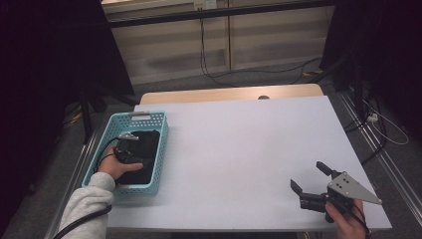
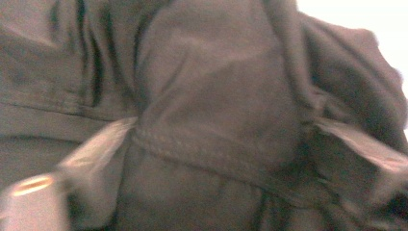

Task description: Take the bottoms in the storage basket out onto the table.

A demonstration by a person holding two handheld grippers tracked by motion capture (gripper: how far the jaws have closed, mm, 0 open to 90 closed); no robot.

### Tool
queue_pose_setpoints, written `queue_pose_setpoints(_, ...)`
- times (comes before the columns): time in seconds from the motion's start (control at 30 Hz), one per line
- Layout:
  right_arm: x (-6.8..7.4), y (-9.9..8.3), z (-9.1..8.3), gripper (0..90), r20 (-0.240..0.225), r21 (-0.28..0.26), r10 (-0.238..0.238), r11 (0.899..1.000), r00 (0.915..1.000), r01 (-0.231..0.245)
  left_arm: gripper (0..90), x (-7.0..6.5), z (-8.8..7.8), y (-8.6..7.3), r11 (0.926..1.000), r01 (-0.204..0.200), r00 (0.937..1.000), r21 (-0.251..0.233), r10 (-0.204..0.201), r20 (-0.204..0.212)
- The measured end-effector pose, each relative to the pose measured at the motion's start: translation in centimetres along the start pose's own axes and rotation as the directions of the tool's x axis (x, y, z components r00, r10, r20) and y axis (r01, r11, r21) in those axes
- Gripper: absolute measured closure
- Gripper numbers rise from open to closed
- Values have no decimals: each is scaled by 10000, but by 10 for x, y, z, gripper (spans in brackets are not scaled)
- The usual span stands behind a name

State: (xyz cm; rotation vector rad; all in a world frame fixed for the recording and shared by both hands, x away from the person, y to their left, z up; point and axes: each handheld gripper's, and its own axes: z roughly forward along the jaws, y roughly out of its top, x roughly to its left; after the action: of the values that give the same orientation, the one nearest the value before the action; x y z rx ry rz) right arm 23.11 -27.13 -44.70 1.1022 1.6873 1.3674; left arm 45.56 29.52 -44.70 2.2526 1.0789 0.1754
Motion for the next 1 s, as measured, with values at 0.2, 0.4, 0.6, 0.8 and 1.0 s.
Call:
queue_pose_setpoints(0.2,0,0,1,5,6,-11,-47,10000,10000,47,315,-2,0,1,9992,-408,9988,-53,410,267)
queue_pose_setpoints(0.4,0,1,2,5,-16,7,-22,10000,10000,22,547,-5,1,3,9996,-263,9975,-61,266,661)
queue_pose_setpoints(0.6,-1,1,2,5,-34,-14,-32,10000,10000,32,662,-5,0,5,9998,203,9967,42,-206,782)
queue_pose_setpoints(0.8,0,0,2,5,-69,15,-10,10000,10000,10,692,-6,-3,13,9979,372,9976,521,-401,572)
queue_pose_setpoints(1.0,-1,0,2,5,-60,6,-5,10000,10000,5,702,-2,-13,20,9963,509,9957,686,-560,742)
